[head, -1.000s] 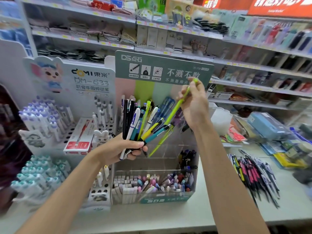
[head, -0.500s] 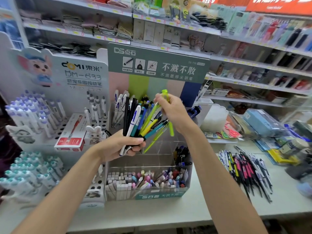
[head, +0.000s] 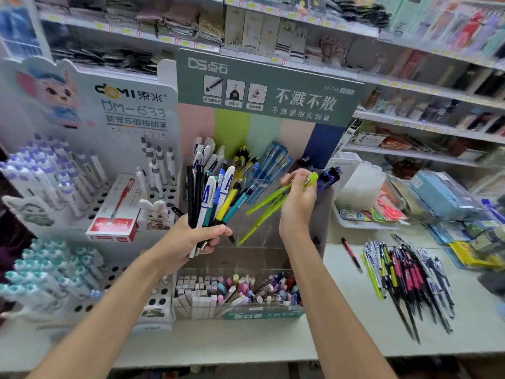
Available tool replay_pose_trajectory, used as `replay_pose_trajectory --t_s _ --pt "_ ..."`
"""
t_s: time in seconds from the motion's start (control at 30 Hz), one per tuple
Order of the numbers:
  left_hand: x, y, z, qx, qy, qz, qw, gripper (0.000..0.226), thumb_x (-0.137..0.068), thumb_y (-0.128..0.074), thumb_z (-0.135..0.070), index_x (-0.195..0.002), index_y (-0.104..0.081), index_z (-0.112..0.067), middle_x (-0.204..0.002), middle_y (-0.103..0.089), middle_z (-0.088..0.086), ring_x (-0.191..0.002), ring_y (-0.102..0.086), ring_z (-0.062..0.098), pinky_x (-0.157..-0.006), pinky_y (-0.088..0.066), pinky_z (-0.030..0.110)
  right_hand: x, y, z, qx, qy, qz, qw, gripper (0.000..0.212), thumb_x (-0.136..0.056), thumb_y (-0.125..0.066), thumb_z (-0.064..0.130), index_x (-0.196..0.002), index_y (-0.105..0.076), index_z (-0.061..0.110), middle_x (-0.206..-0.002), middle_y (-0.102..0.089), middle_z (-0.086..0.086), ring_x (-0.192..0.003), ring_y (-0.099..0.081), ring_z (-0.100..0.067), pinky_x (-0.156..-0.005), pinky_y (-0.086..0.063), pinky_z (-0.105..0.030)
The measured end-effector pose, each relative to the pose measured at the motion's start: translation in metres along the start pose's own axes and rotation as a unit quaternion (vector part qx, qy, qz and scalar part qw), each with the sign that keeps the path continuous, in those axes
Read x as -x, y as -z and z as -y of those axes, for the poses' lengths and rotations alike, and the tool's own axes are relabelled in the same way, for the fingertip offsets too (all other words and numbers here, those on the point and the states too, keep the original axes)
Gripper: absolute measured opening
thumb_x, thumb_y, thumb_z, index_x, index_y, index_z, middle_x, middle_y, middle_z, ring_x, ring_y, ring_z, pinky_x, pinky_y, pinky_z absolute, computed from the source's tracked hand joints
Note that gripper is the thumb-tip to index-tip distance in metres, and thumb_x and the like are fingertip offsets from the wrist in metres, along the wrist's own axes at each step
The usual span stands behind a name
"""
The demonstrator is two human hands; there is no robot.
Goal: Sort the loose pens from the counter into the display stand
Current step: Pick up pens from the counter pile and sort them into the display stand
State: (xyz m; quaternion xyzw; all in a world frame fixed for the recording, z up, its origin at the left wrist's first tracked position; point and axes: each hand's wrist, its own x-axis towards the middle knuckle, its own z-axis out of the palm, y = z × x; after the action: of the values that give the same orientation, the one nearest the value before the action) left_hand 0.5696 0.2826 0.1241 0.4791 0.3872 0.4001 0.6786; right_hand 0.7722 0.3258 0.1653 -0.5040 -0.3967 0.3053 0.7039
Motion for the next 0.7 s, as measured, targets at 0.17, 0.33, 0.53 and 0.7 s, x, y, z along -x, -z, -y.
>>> replay_pose_trajectory --t_s 0.17,0.33,0.53,0.7 --pt "0.002 0.002 0.003 -0.038 0.002 -0.003 0.999 0.038 -0.075 -0.077 -0.027 -0.104 -0.071 -0.003 -0.096 -0.062 0.027 -0.066 -0.053 0.013 -0.06 -0.049 0.023 0.018 0.001 -0.038 0.069 -0.019 0.0 0.997 0.024 -0.106 -0.035 0.033 -0.092 -0.051 0.024 -0.085 -0.05 0.001 -0.073 -0.05 0.003 -0.076 -0.042 -0.017" --pt "0.009 0.004 0.003 -0.062 -0.007 0.024 0.998 0.052 -0.068 -0.08 -0.037 -0.107 -0.068 -0.005 -0.097 -0.055 0.039 -0.068 -0.058 0.01 -0.064 -0.05 0.023 0.031 0.004 -0.059 0.14 0.027 0.009 0.99 0.019 -0.101 -0.04 0.037 -0.095 -0.05 0.052 -0.121 -0.046 -0.008 -0.116 -0.046 -0.025 -0.105 -0.038 -0.041" --pt "0.015 0.009 0.003 -0.059 0.0 0.023 0.998 0.068 -0.053 -0.089 -0.057 -0.098 -0.074 -0.008 -0.083 -0.06 0.014 -0.067 -0.056 0.008 -0.064 -0.051 0.021 0.029 0.016 -0.066 0.236 0.005 0.073 0.969 0.027 -0.1 -0.047 0.041 -0.111 -0.06 0.02 -0.128 -0.036 0.006 -0.127 -0.033 -0.012 -0.115 -0.027 -0.042" --pt "0.018 0.005 0.0 -0.052 0.002 0.044 0.998 0.066 -0.057 -0.089 -0.052 -0.103 -0.071 -0.009 -0.084 -0.062 0.012 -0.068 -0.055 0.009 -0.064 -0.05 0.021 0.038 0.028 -0.045 0.233 0.046 0.04 0.97 0.051 -0.089 -0.062 0.042 -0.134 -0.046 0.024 -0.13 -0.043 0.007 -0.126 -0.041 -0.012 -0.108 -0.035 -0.034"
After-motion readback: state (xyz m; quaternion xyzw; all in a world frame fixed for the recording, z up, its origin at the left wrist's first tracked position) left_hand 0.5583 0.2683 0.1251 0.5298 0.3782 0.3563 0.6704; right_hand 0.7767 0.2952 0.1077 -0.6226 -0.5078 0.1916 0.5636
